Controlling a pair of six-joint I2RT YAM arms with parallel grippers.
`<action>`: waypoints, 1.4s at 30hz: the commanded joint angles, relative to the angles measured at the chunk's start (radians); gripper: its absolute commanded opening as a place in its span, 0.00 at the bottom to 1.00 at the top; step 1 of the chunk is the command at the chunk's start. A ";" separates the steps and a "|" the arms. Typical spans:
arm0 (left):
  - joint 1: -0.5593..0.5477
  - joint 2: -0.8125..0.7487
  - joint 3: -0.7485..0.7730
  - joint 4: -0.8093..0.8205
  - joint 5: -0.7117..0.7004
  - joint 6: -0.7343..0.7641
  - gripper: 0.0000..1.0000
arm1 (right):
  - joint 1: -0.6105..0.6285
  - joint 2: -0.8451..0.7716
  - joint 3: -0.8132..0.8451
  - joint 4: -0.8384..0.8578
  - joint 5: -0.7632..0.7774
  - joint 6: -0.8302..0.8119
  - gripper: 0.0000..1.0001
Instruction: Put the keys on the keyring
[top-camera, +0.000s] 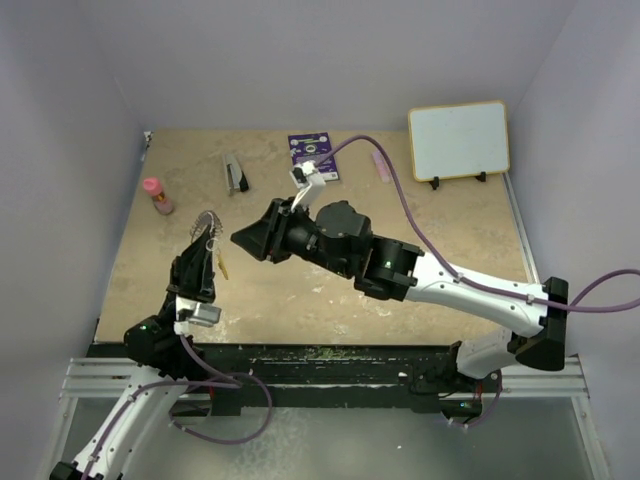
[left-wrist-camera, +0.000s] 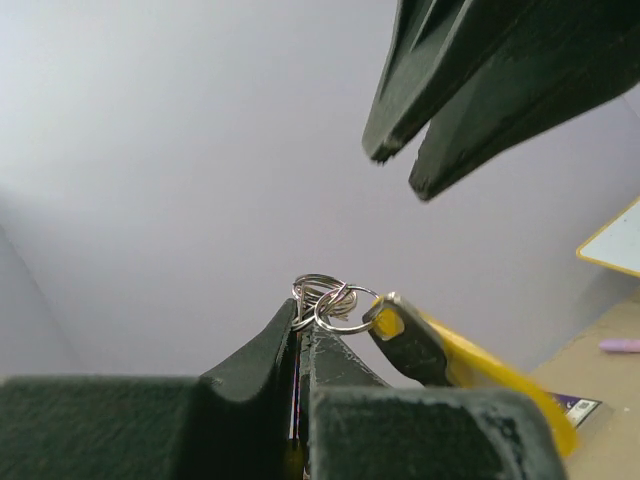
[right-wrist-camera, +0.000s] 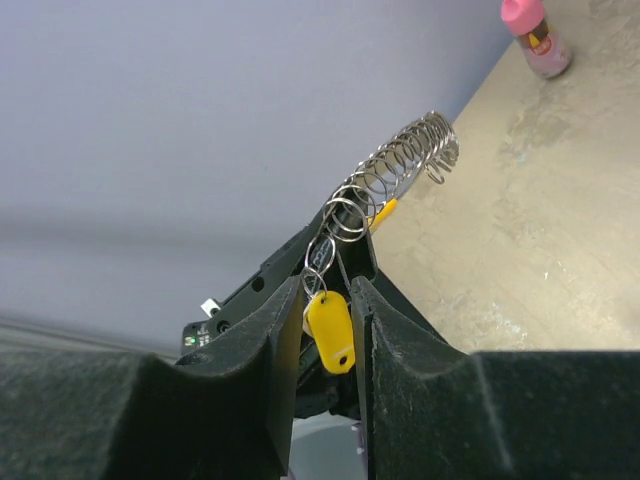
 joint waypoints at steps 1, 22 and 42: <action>0.004 -0.043 -0.017 0.085 -0.020 -0.067 0.03 | -0.001 -0.059 -0.010 0.013 0.041 -0.020 0.32; 0.005 -0.064 -0.026 0.068 -0.011 -0.120 0.03 | -0.002 0.046 0.002 0.136 -0.089 0.002 0.13; 0.004 -0.077 -0.019 0.046 -0.013 -0.138 0.03 | -0.008 0.045 -0.051 0.244 -0.064 0.059 0.13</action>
